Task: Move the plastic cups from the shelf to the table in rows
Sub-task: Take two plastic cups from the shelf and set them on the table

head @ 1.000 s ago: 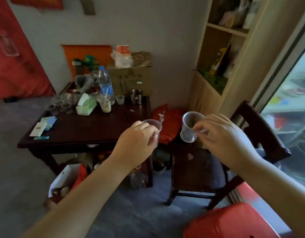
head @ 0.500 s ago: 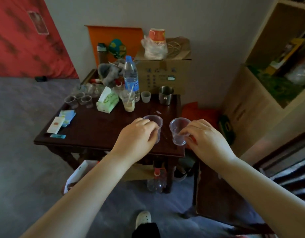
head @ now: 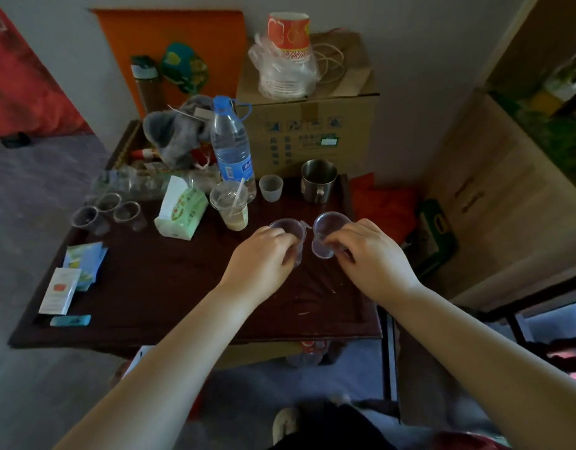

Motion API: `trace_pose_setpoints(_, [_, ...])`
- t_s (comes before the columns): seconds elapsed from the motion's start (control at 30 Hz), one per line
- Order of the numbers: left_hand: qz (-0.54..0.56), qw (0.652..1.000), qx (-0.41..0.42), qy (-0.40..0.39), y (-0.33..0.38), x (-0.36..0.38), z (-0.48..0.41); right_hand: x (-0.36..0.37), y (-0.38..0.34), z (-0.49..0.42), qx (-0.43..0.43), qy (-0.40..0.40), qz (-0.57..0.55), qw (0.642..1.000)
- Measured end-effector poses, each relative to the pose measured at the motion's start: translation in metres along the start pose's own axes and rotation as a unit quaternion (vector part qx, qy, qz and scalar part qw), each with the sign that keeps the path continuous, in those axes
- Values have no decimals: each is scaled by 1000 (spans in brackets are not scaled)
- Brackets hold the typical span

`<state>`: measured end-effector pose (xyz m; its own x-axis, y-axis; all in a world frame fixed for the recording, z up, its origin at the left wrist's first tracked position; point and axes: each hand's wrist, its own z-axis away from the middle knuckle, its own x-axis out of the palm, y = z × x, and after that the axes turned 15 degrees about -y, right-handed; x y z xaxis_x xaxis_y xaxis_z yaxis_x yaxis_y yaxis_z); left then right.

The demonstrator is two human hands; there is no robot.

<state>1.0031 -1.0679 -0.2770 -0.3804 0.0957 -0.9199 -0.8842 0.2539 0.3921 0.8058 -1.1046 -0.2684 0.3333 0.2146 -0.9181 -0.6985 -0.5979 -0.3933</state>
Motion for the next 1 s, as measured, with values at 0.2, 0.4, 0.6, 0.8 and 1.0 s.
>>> trace_pose_setpoints(0.2, [17,999,-34,-6,-32,26,-51,25,47,-51,6,-39,-23,999])
trace_pose_setpoints(0.4, [32,995,-93,-10,-61,56,-100,54,98,-97,11,-91,-30,995])
trace_pose_setpoints(0.6, [7,990,-138,-37,-86,85,-135,76,130,-137,0,-104,-33,994])
trace_pose_setpoints(0.8, [-46,985,-145,-82,-99,108,-159,101,147,-154,-26,-106,-15,994])
trace_pose_setpoints(1.0, [-48,978,-172,-107,-108,126,-166,118,158,-159,-4,-109,4,994])
